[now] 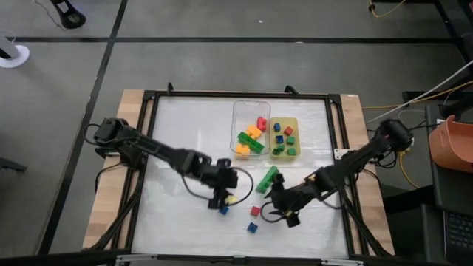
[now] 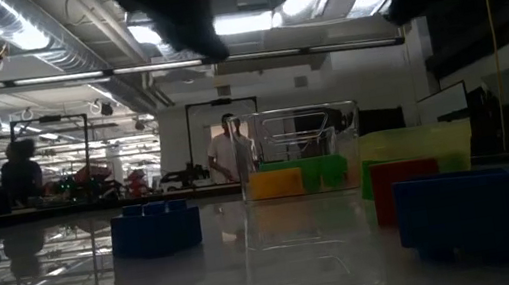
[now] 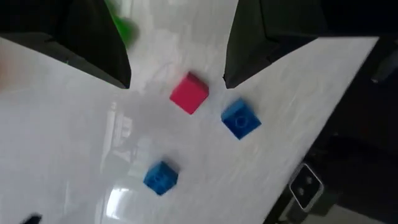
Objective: Sort blocks by size
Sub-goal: Put the small red block into the yellow bin
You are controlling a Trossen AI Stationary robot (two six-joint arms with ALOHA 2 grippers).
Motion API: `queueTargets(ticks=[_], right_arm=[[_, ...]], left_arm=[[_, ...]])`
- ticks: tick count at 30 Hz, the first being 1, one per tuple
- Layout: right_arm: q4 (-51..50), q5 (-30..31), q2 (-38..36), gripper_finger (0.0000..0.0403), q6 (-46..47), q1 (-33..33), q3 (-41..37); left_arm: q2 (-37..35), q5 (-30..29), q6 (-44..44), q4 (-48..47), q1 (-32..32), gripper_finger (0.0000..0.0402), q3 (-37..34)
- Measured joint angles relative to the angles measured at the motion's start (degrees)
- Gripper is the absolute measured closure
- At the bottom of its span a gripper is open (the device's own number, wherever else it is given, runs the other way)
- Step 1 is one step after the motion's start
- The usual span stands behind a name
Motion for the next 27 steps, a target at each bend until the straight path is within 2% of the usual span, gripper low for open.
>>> queueTargets(ticks=[4,10,17,27], right_arm=[[9.0,0.9,6.4,0.0143,2.6,0.0,0.0],[18.8,1.7,14.5,0.0143,14.4,0.0,0.0],[19.3,6.0,19.9,0.0143,23.7,0.0,0.0],[17.1,8.7,21.3,0.0143,24.6,0.0,0.1]], left_arm=[[-0.1,-5.3,-6.1,1.2,-4.4,0.0258,-2.5],[-0.1,-9.1,-10.6,1.2,-9.0,0.0258,-5.2],[-0.1,-10.9,-12.0,2.6,-11.8,0.0258,-7.6],[-0.1,-12.5,-12.6,3.0,-12.4,0.0258,-8.4]])
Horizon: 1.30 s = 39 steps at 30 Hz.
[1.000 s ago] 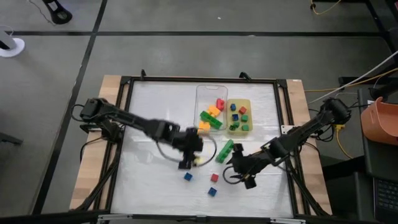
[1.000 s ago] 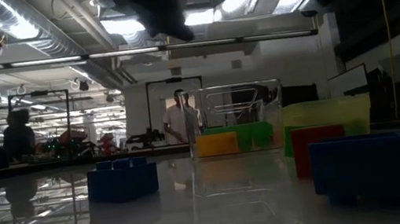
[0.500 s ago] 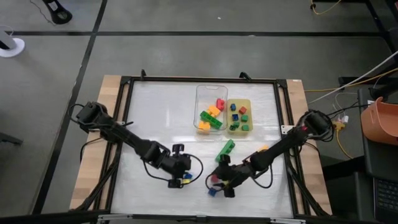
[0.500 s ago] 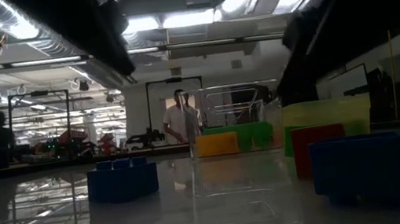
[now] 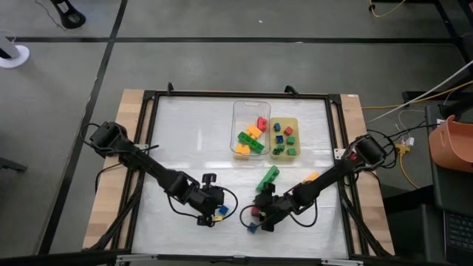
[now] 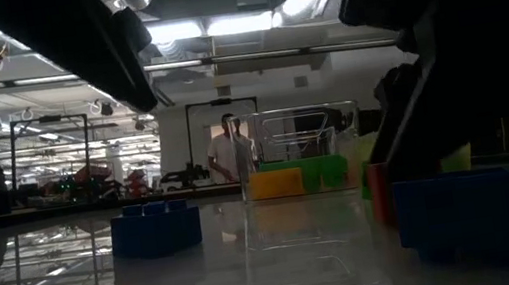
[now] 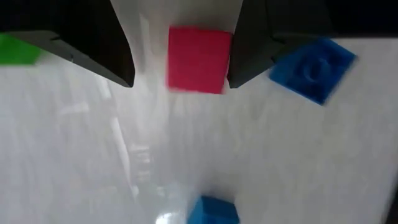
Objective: Sort blocks by size
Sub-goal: Put the small red block into the yellow bin
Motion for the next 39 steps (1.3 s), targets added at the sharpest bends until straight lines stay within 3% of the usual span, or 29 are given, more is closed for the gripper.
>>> queueTargets(ticks=[8,17,21,24,27,33,36,39], right_arm=[[-2.7,0.4,0.5,0.0153,-0.1,0.0,0.0],[-2.0,0.2,0.5,0.0275,-0.9,0.0,0.0],[-3.9,-1.5,-2.3,0.0275,-4.7,-0.4,0.2],[-11.3,-1.2,-6.7,0.0275,-6.7,-0.7,1.9],[-21.9,3.0,-11.5,0.0275,-9.1,-0.9,4.6],[-43.1,17.5,-19.2,0.0256,-12.5,-0.9,9.1],[-52.1,25.0,-21.6,0.0256,-12.6,-1.8,9.1],[-60.0,28.6,-22.7,0.0265,-12.6,-4.5,9.1]], left_arm=[[0.0,0.0,-1.2,0.8,-0.1,0.0258,0.0],[0.0,-0.8,-1.1,0.9,-0.1,0.0258,0.0],[0.0,-3.3,-1.0,1.2,-0.1,0.0258,0.0],[0.0,-3.9,-1.0,1.2,0.0,0.0258,0.0],[0.0,-3.9,-1.1,1.3,0.0,0.0258,0.0],[0.0,-3.9,-1.1,2.2,0.0,0.0258,0.0],[0.0,-3.9,-1.1,2.9,0.2,0.0258,0.1],[0.0,-3.9,-2.0,2.8,0.6,0.0258,0.1]])
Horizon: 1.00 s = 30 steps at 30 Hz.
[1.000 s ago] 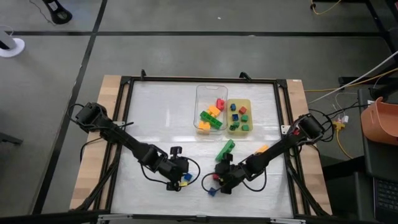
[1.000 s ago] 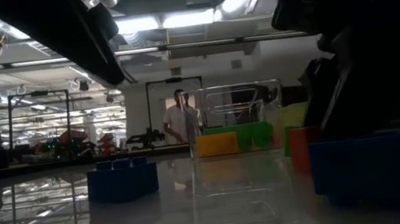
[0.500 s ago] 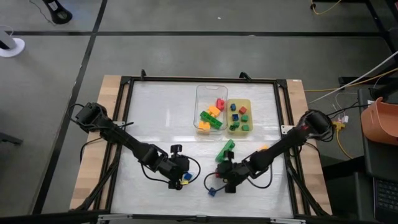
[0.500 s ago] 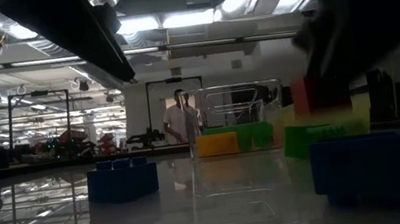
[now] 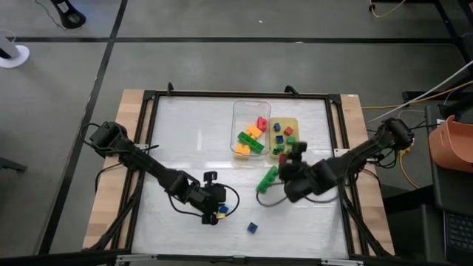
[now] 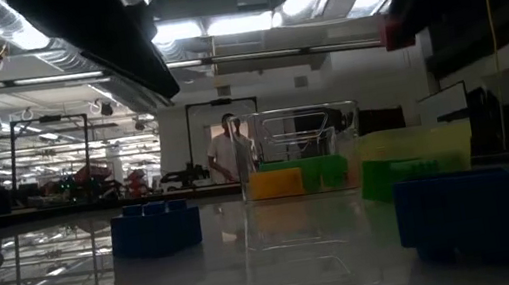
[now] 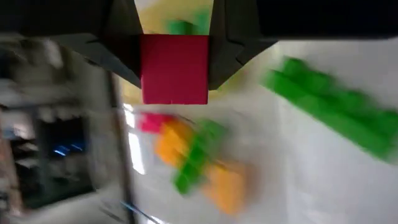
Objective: Sort blocks by size
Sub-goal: Put the small red block into the yellow bin, then put the small blue game piece into the yellow bin
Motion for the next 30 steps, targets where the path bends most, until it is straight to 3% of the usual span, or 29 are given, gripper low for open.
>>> queueTargets(ticks=[6,16,24,30], right_arm=[[-5.6,0.1,-0.1,0.025,-0.6,-9.0,-0.5],[-5.2,-8.4,-0.1,0.0194,-2.9,-19.4,-0.6],[-5.1,-13.9,-0.1,0.0194,-3.0,-21.0,-0.6],[-4.1,-22.7,-0.1,0.0194,-2.8,-18.9,-0.6]], left_arm=[[0.0,0.0,-0.5,0.0,0.4,0.0258,0.0],[0.0,0.0,1.4,0.0,0.4,0.0258,0.0],[0.0,0.1,4.5,0.2,0.4,0.0258,0.0],[0.0,4.0,8.1,1.4,0.4,0.0258,0.0]])
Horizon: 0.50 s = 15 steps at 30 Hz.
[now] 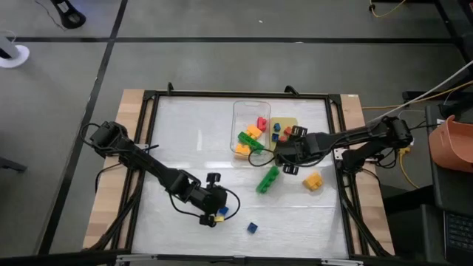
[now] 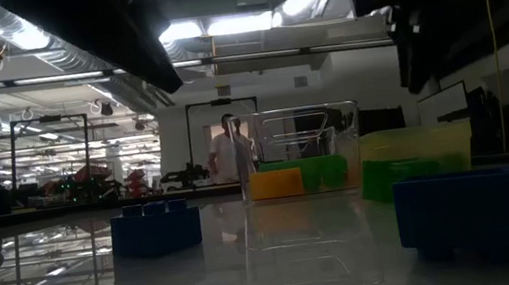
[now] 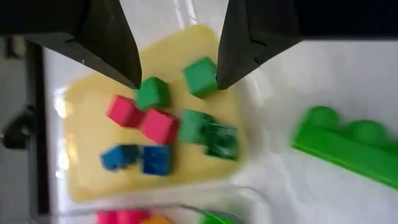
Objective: Sort blocks by size
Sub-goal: Put the small blue game piece into the yellow bin
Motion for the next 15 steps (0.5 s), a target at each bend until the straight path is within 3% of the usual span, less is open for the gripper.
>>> queueTargets(ticks=[15], right_arm=[[13.9,-0.7,0.0,0.0194,4.7,13.8,0.0]], left_arm=[[6.6,5.7,7.0,1.7,0.0,0.0204,0.0]])
